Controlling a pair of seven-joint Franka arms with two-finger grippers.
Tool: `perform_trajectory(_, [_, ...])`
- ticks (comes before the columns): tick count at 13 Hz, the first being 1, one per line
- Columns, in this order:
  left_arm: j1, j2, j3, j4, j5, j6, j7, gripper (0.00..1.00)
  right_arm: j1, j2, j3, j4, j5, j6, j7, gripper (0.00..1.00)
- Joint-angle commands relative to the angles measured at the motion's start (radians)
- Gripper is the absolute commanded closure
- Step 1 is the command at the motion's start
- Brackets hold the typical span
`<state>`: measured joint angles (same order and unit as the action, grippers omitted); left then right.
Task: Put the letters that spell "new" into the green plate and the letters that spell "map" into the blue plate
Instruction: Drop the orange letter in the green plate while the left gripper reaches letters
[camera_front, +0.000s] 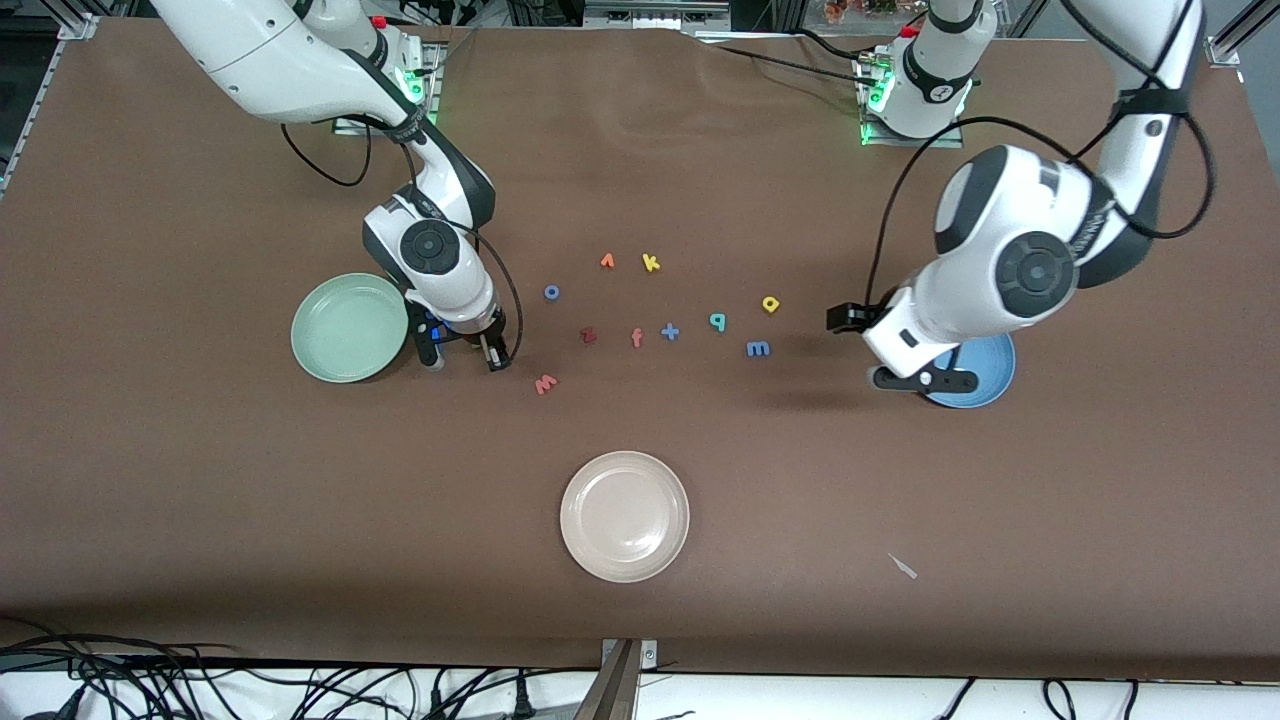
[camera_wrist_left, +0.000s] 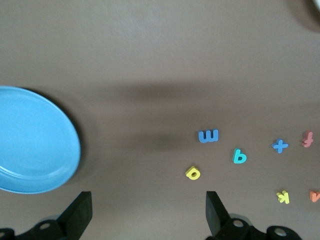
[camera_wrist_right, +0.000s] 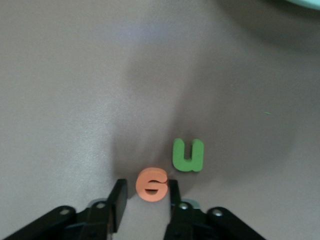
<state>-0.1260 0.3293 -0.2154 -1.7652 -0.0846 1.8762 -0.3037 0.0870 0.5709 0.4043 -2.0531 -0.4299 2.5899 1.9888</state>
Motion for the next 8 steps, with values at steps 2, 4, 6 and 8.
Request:
perform_trajectory(2, [-0.01, -0.039, -0.03, -0.123, -0.023, 0.101, -0.081, 0.0, 0.003, 0.0, -0.002, 0.05, -0.023, -0.057, 0.022, 0.87])
perform_trajectory(4, [-0.01, -0.052, -0.061, -0.183, -0.018, 0.151, -0.115, 0.0, 0.003, -0.022, 0.001, 0.112, -0.026, -0.181, -0.013, 0.94])
perform_trajectory(6, [-0.009, -0.076, -0.078, -0.259, -0.017, 0.23, -0.127, 0.0, -0.001, -0.071, -0.001, 0.128, -0.024, -0.256, -0.097, 0.94])
perform_trajectory(8, [-0.009, -0.081, -0.085, -0.302, -0.017, 0.279, -0.129, 0.01, -0.016, -0.118, -0.004, 0.128, -0.018, -0.376, -0.268, 0.94])
